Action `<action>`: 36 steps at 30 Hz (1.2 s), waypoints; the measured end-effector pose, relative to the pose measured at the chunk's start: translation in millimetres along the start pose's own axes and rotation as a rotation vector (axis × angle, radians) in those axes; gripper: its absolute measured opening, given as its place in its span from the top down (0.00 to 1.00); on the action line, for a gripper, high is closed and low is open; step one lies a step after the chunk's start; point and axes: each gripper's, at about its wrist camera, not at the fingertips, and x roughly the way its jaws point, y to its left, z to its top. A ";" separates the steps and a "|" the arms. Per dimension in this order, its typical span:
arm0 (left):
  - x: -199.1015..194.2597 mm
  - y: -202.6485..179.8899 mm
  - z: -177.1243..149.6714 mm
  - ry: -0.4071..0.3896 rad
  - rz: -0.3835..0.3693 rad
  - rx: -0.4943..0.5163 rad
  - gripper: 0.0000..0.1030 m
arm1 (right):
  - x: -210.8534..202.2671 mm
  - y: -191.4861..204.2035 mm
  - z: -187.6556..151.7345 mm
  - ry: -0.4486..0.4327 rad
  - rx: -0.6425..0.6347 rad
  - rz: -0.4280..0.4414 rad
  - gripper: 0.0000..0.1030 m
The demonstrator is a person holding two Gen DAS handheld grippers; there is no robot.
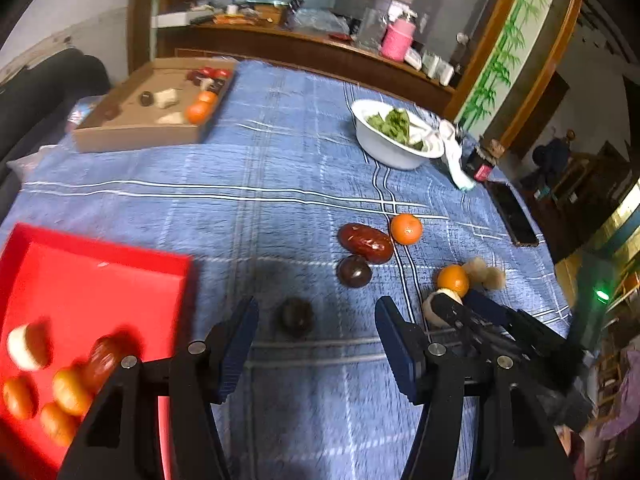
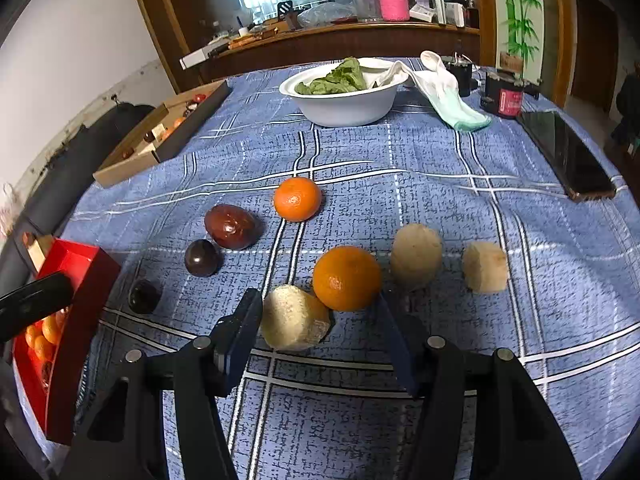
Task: Organize fruits
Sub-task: 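Grasp a red date with the left tool while the right tool grasps a white yam piece, then carry the date over the red tray with the left tool while the right tool carries the yam piece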
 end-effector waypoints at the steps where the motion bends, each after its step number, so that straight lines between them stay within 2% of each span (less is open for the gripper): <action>1: 7.9 -2.5 3.4 0.020 0.001 0.000 0.39 | -1.1 -0.2 -0.1 -0.001 0.001 0.011 0.56; 3: 24.5 -6.9 12.9 0.062 -0.024 -0.013 0.39 | -4.7 1.2 -0.6 -0.003 -0.011 0.036 0.65; 7: 51.6 -18.8 32.6 0.086 -0.027 -0.015 0.39 | -0.9 9.9 -4.9 0.024 -0.049 0.066 0.65; 10: 76.2 -32.4 44.0 0.101 0.011 0.022 0.39 | 3.6 14.6 -6.4 0.041 -0.061 0.072 0.64; 12: 91.0 -40.3 46.7 0.121 0.005 0.046 0.34 | 3.6 16.6 -6.5 0.037 -0.070 0.068 0.63; 15: 108.4 -54.1 47.0 0.155 0.009 0.102 0.31 | 4.3 16.4 -6.4 0.033 -0.063 0.085 0.63; 16: 109.1 -58.7 46.5 0.145 0.027 0.134 0.31 | 5.2 16.3 -6.4 0.032 -0.064 0.089 0.63; 17: 110.5 -64.9 43.4 0.141 0.045 0.173 0.34 | 6.7 17.5 -6.7 0.035 -0.070 0.090 0.63; 18: 109.1 -66.3 41.9 0.128 0.052 0.182 0.49 | 8.3 18.2 -6.6 0.041 -0.076 0.093 0.62; 20: 107.1 -66.3 41.9 0.127 0.023 0.180 0.66 | 9.2 20.8 -7.2 0.036 -0.090 0.091 0.62; 21: 105.8 -64.2 42.1 0.128 0.012 0.168 0.68 | 9.2 21.1 -7.5 0.036 -0.091 0.091 0.62; 24: 99.5 -57.0 43.0 0.111 -0.007 0.134 0.69 | 8.0 20.5 -7.8 0.042 -0.086 0.119 0.77; 29: 75.3 -38.2 47.8 0.080 -0.098 0.038 0.72 | 6.4 18.4 -9.1 0.055 -0.072 0.136 0.77; 32: 52.5 -26.1 45.6 0.057 -0.155 -0.006 0.74 | 4.8 9.3 -6.8 0.070 -0.017 0.208 0.77; 36: 15.5 -8.9 36.3 -0.002 -0.188 -0.044 0.76 | 4.0 -8.6 -4.5 0.105 0.103 0.363 0.77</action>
